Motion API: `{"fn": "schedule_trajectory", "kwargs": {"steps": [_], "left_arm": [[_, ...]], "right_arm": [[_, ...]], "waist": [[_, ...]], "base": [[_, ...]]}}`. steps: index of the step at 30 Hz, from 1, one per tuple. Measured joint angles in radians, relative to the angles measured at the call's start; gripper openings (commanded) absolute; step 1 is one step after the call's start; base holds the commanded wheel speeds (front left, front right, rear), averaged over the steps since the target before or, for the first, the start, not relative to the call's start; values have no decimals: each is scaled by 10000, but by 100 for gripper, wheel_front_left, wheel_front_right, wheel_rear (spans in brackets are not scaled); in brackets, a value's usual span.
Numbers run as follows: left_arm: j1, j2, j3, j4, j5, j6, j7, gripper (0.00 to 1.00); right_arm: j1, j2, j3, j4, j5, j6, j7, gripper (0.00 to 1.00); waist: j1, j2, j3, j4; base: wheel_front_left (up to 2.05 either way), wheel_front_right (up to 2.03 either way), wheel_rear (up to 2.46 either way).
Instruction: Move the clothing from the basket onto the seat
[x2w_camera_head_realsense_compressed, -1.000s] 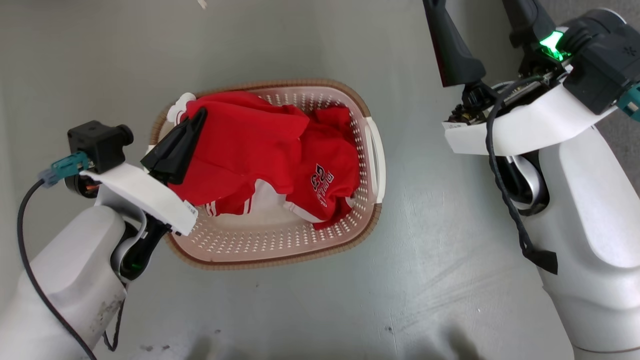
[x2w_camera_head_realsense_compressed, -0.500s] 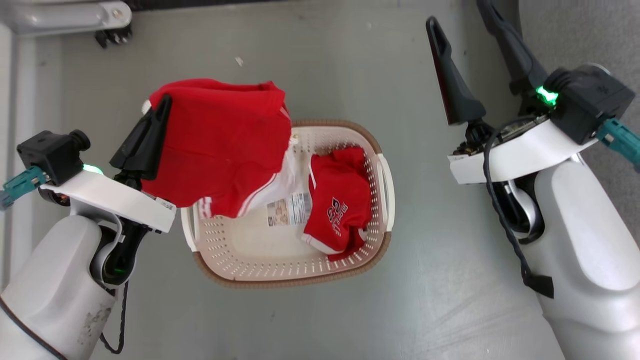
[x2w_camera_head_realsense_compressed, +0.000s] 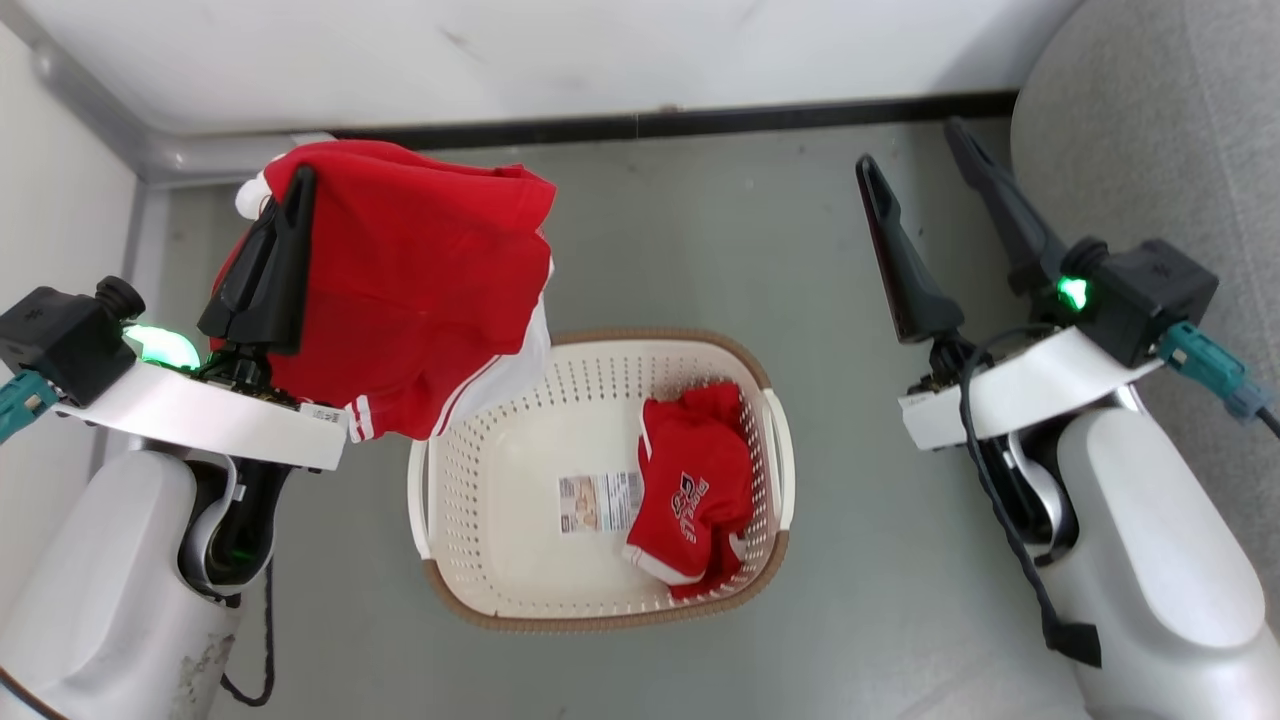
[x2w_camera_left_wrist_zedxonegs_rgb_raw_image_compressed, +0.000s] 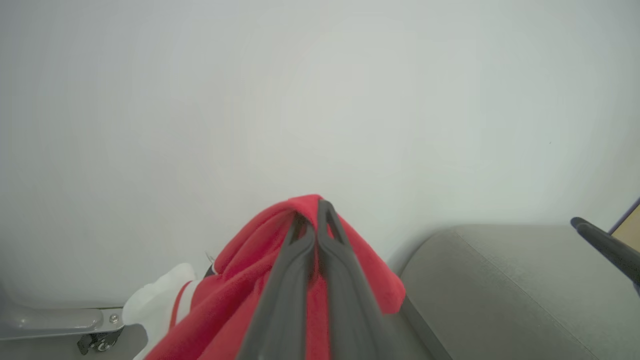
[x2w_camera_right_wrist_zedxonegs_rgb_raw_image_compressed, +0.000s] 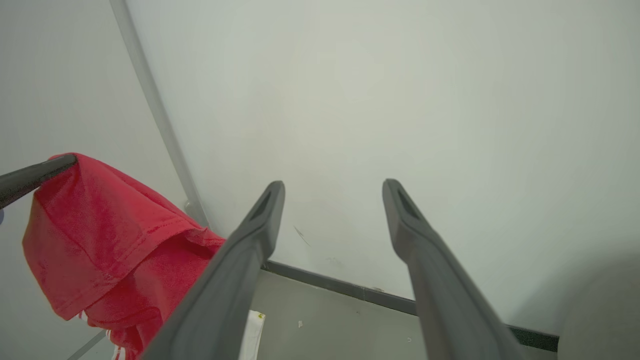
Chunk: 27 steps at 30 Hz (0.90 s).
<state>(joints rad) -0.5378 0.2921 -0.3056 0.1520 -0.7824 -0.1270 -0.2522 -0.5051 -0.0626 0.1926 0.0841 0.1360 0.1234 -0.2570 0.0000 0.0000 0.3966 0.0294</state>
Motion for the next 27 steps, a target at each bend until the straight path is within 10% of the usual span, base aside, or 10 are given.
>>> {"fn": "schedule_trajectory", "kwargs": {"steps": [27], "left_arm": [[1465, -627, 612, -1860, 1726, 0, -2, 0]], "right_arm": [[2169, 38, 119, 407, 581, 0, 2, 100]], "waist": [[0, 0, -2745, 23]], "base": [[0, 0, 0]]}}
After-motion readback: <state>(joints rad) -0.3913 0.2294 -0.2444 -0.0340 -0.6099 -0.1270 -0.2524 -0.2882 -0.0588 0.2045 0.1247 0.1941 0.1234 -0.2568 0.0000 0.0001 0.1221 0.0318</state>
